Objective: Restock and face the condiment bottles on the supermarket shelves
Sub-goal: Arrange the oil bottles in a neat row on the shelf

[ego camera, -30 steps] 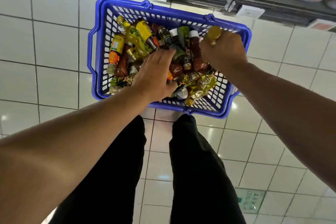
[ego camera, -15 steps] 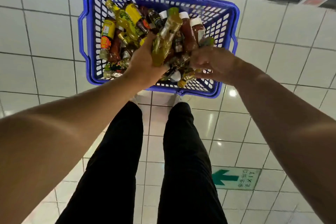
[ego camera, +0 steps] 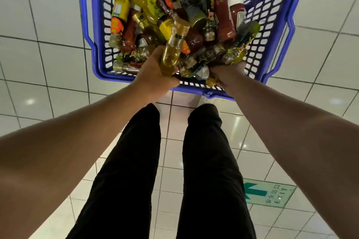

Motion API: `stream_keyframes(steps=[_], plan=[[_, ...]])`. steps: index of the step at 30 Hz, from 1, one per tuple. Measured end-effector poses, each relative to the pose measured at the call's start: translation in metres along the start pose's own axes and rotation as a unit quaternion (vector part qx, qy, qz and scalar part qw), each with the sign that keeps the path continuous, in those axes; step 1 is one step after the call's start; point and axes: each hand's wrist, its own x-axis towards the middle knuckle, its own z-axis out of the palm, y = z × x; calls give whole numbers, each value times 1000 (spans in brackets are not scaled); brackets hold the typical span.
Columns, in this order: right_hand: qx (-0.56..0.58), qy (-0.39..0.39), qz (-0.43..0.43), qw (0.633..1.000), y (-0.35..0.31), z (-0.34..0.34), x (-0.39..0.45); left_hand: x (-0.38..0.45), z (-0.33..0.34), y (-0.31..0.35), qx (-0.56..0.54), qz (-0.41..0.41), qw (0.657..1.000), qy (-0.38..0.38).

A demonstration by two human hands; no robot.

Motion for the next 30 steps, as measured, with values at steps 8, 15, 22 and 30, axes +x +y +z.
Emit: stream_keyframes(steps=[8, 15, 22, 30], plan=[[39, -45, 88, 994, -14, -39, -35, -14, 14, 37, -10, -25, 999, -47], [-83, -116, 15, 990, -37, -156, -207, -118, -22, 148, 0, -5, 994, -109], [-289, -135, -235, 918, -116, -263, -438, -237, -97, 272, -64, 75, 988, -119], [-623, 133, -563, 526, -195, -314, -674, -349, -205, 379, -286, 127, 872, -377]])
